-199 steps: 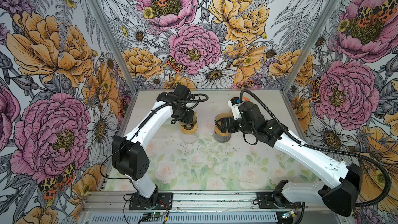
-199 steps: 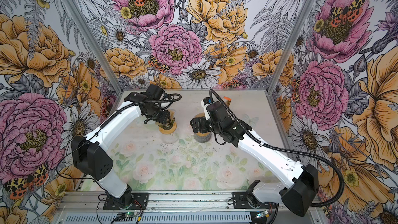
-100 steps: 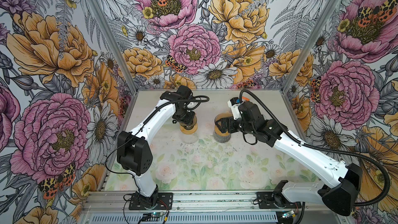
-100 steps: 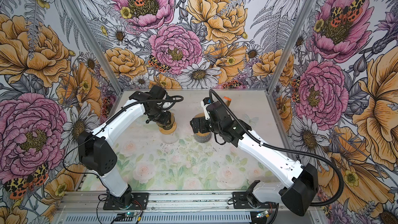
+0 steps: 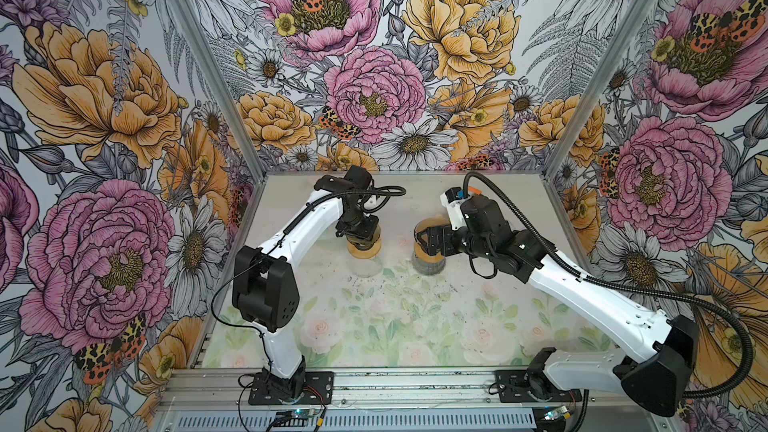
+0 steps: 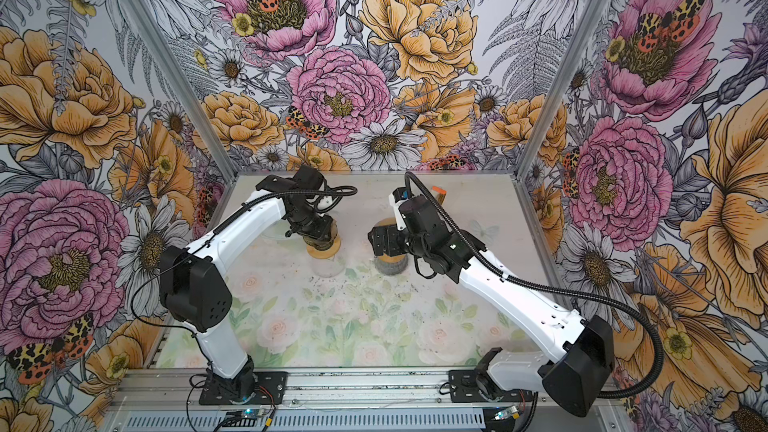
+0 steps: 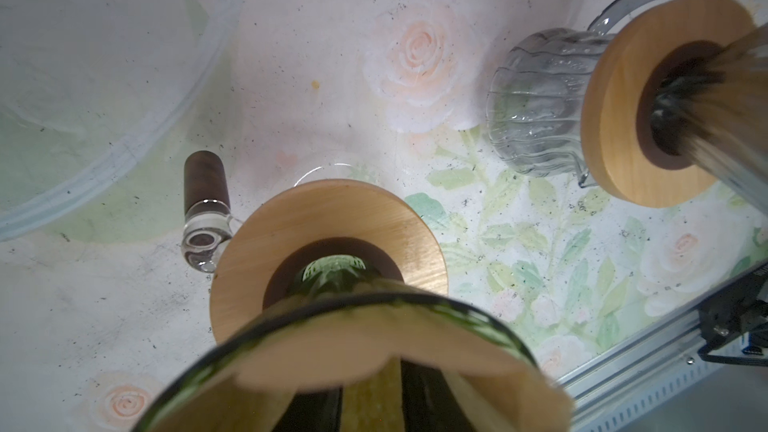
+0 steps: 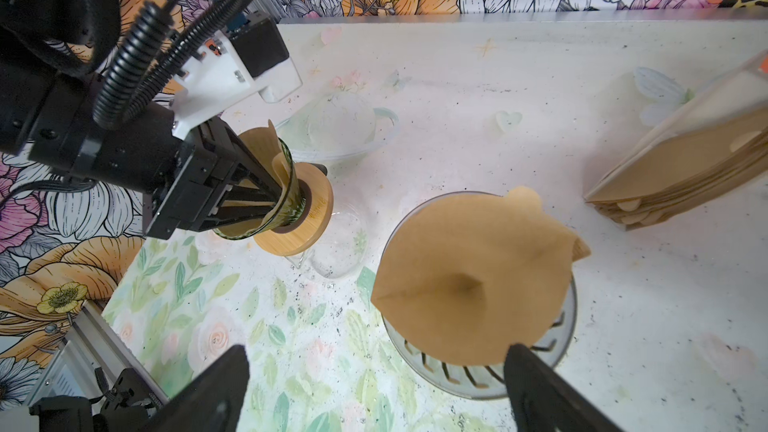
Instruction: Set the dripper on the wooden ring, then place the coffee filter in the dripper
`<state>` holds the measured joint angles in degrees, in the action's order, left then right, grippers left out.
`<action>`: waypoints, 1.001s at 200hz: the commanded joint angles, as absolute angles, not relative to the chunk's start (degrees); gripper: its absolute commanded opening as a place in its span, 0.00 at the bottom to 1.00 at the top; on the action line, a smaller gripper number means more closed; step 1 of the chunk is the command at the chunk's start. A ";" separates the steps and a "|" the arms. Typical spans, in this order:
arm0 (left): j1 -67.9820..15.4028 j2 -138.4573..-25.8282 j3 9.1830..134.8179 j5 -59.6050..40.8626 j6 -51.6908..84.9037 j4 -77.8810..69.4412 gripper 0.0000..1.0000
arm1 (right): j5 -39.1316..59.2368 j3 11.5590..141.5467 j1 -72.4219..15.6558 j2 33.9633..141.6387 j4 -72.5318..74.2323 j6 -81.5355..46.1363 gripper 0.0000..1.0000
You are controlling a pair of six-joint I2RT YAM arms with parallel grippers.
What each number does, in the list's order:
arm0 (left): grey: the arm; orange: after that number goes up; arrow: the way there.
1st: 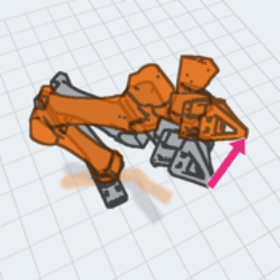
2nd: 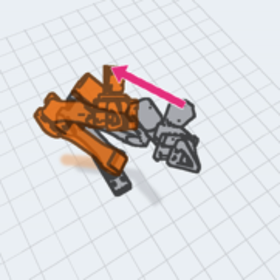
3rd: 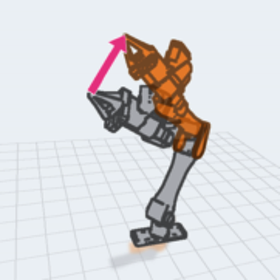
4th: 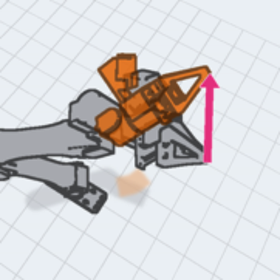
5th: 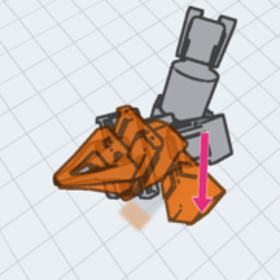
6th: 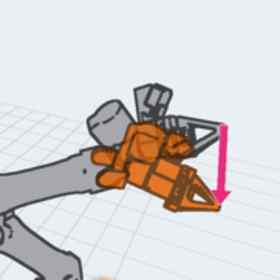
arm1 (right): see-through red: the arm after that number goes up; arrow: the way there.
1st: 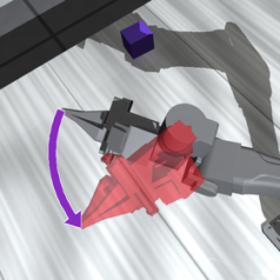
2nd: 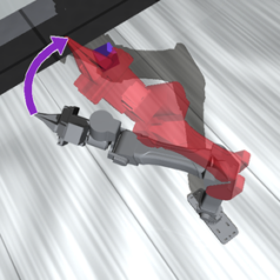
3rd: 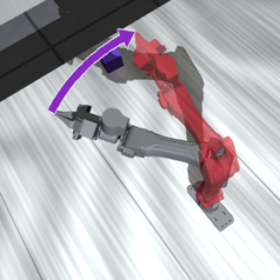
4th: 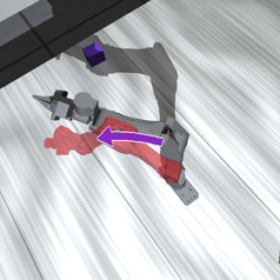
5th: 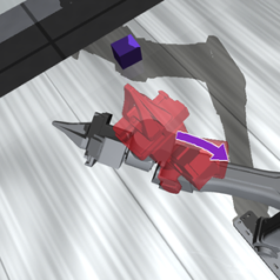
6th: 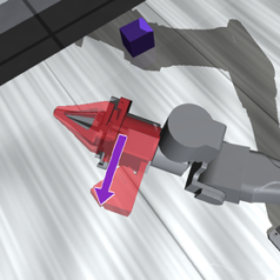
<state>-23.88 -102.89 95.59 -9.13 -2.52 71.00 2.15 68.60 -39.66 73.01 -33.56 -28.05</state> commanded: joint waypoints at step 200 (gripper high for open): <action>-24.30 -102.70 101.17 -1.56 -1.90 72.95 0.25 | 2.68 68.97 -39.37 75.81 -32.87 -29.08 0.97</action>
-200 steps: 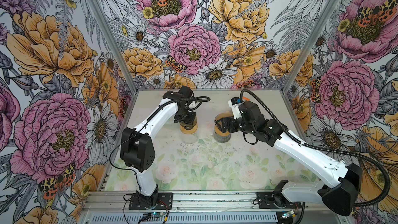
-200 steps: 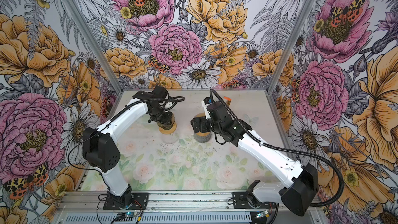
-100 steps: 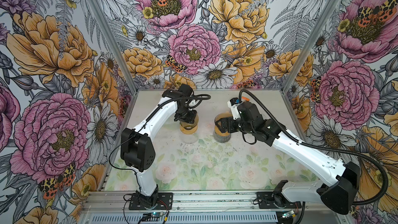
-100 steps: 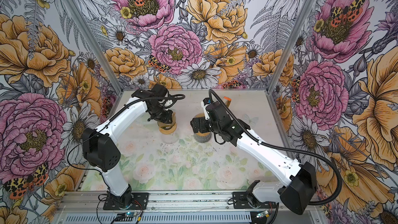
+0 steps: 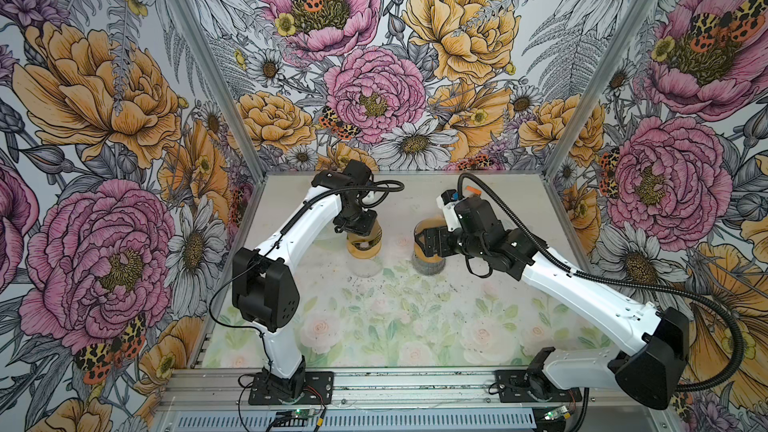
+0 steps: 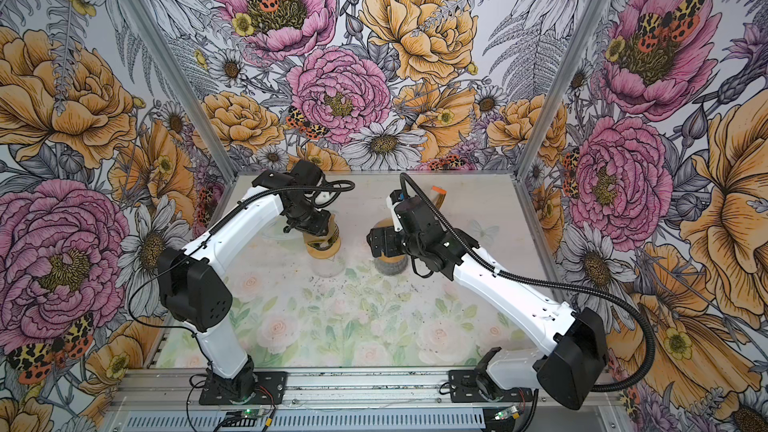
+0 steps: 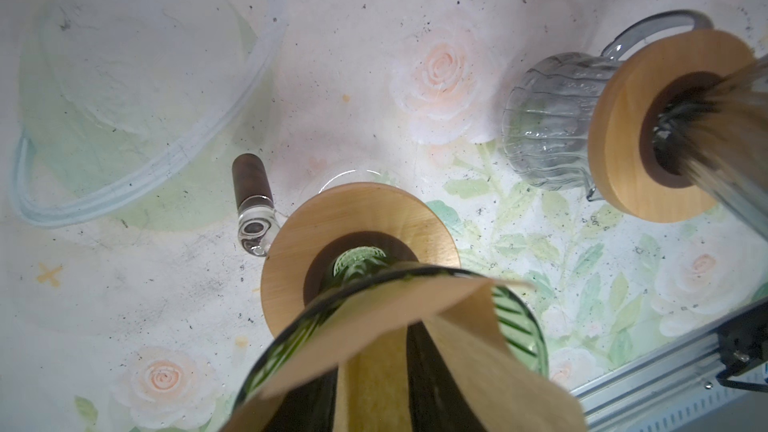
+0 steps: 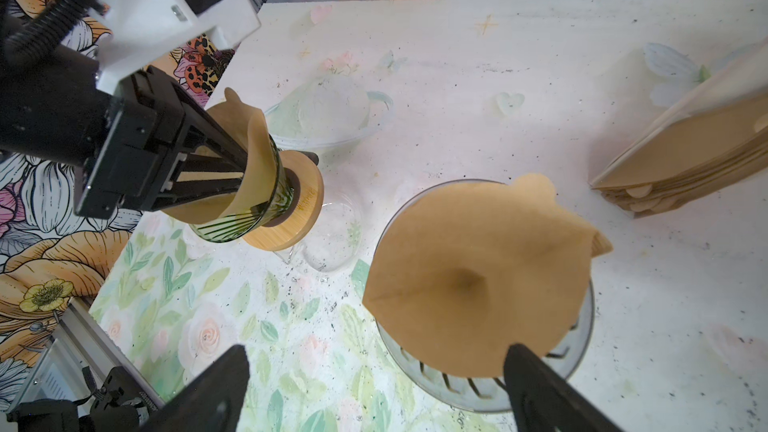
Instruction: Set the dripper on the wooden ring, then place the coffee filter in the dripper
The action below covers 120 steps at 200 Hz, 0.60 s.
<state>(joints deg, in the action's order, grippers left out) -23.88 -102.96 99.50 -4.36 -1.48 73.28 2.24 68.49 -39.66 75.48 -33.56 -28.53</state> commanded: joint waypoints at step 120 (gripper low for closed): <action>-25.13 -106.62 101.16 -0.62 -2.33 72.69 0.22 | 2.73 68.05 -39.37 76.20 -32.89 -29.36 0.97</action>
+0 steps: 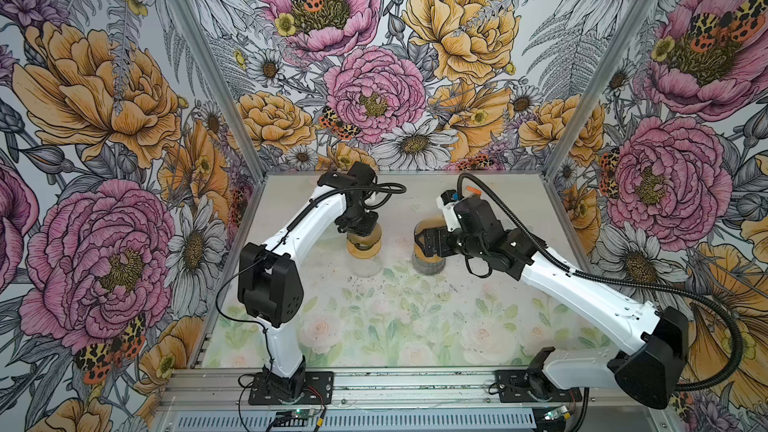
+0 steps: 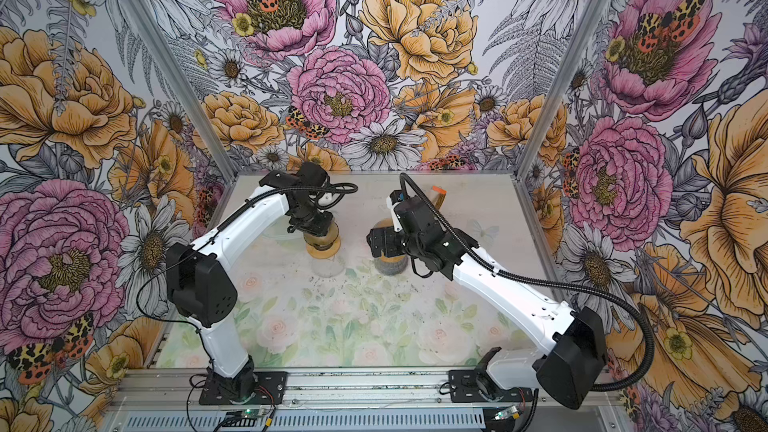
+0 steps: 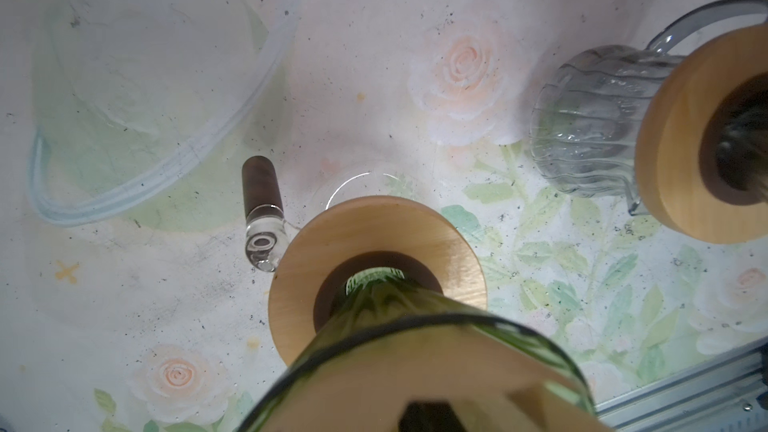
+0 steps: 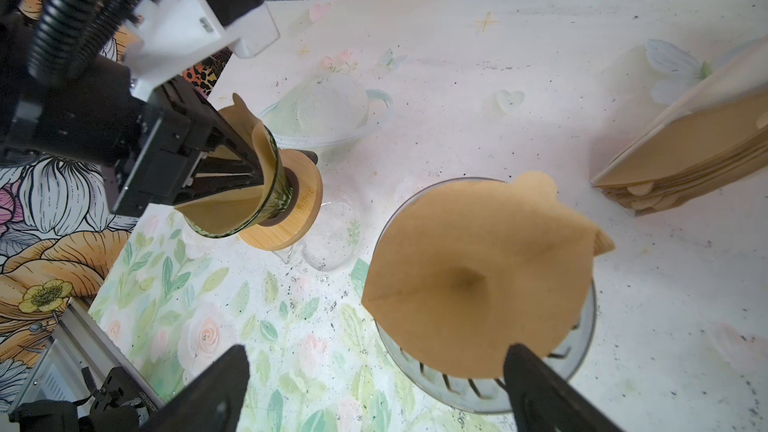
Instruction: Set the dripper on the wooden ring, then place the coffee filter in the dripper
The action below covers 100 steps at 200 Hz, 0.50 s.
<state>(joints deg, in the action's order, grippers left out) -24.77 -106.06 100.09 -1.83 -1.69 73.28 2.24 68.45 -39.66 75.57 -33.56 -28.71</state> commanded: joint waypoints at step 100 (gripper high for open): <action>-22.47 -105.43 99.70 -6.63 -2.00 72.77 0.26 | 2.82 67.94 -39.37 76.83 -32.87 -29.36 0.98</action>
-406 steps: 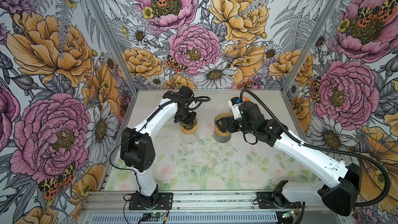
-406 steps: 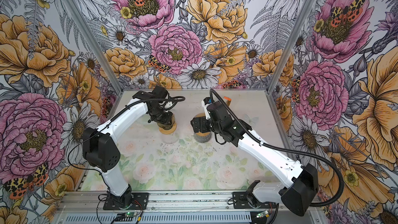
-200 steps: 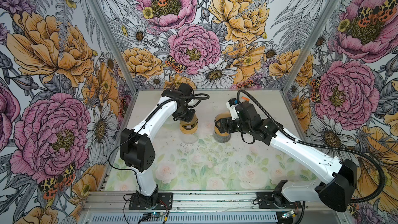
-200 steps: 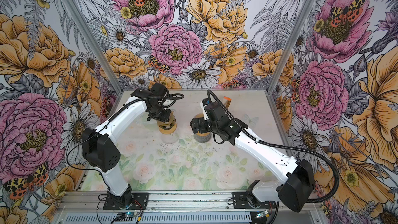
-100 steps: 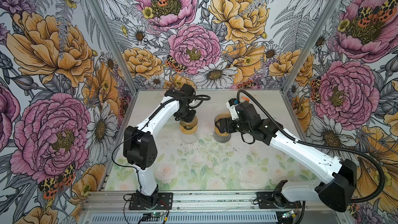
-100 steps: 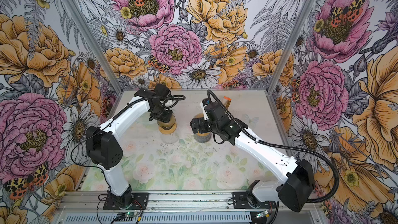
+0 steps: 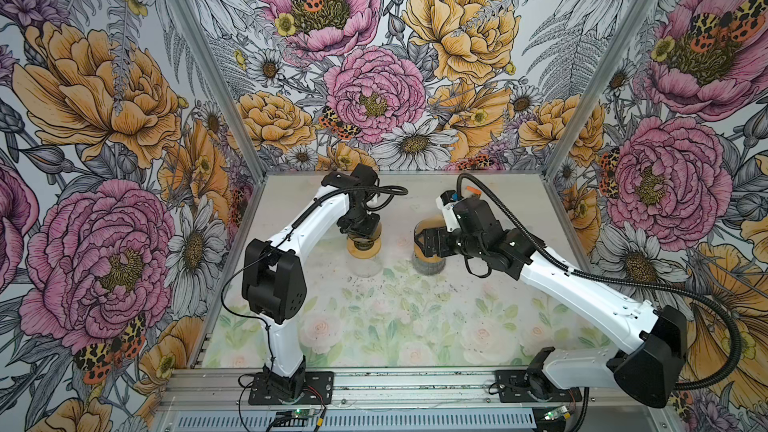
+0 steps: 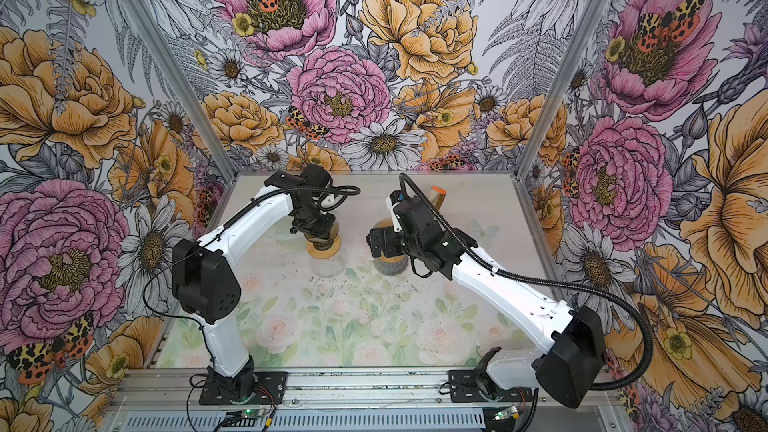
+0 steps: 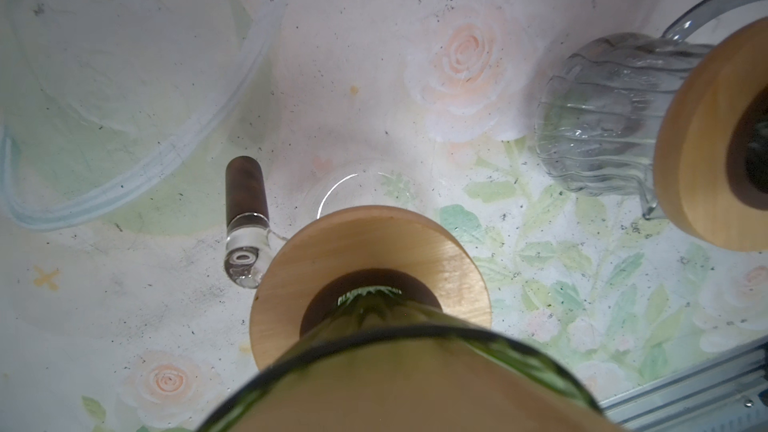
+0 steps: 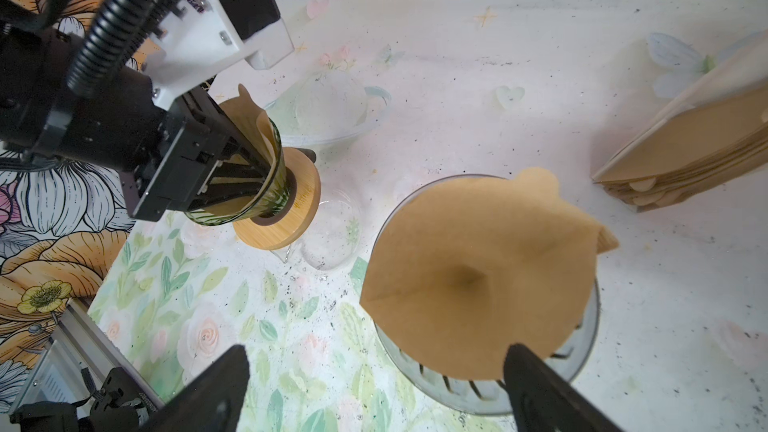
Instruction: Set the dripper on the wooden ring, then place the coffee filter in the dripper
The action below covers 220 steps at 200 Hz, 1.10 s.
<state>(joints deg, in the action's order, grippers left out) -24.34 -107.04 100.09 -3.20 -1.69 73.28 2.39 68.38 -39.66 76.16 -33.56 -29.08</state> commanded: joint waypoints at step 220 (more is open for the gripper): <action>-22.50 -107.65 99.14 -8.74 -1.78 72.86 0.28 | 3.39 68.03 -39.37 78.42 -32.87 -29.52 0.98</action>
<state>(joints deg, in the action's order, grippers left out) -22.20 -107.02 99.70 -8.25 -1.69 73.28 3.07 68.38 -39.66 77.78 -33.56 -29.10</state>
